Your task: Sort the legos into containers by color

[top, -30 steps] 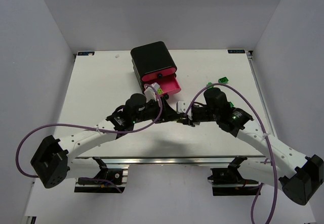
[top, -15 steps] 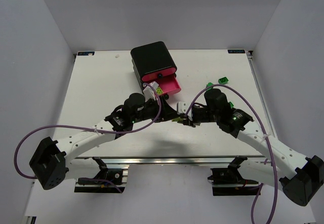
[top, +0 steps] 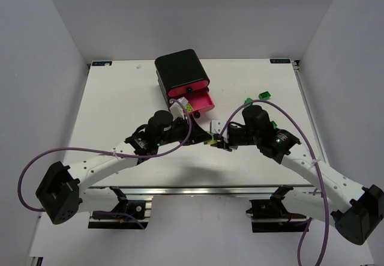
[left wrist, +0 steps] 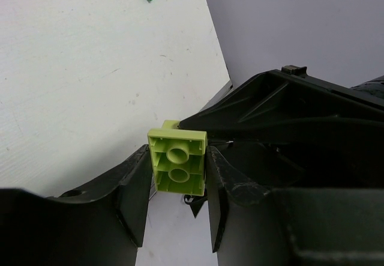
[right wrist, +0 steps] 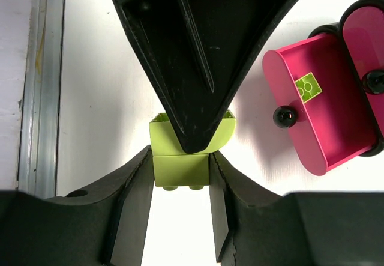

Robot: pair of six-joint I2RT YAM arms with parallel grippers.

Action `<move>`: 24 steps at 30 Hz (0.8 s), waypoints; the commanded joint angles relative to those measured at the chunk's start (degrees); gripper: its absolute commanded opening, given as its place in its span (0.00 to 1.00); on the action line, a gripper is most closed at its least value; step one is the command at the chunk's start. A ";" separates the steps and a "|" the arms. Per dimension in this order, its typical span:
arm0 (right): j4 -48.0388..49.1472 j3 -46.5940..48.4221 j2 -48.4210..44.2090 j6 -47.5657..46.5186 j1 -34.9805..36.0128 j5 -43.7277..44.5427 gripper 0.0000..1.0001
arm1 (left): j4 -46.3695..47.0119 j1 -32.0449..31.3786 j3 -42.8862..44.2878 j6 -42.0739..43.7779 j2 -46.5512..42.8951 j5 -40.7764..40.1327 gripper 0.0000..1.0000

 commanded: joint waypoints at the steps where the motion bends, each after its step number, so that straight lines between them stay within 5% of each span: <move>1: 3.03 1.30 -0.34 0.50 0.14 -1.13 0.00 | 2.47 -0.52 0.73 -0.20 -0.30 2.60 0.47; 7: 3.29 1.21 -0.34 0.76 0.14 -1.05 0.00 | 3.00 -0.52 0.55 -0.29 0.05 3.13 0.39; 9: 3.47 1.21 -0.43 0.93 0.06 -0.96 0.06 | 3.53 -0.52 0.46 -0.38 0.22 3.56 0.31; 14: 4.17 0.42 -0.78 1.29 -0.03 -0.17 0.42 | 3.27 -0.52 0.46 -0.29 -0.30 3.66 0.10; 24: 3.82 -0.46 -0.87 0.14 0.06 0.62 0.63 | 0.37 0.18 0.64 1.12 -4.43 2.07 0.06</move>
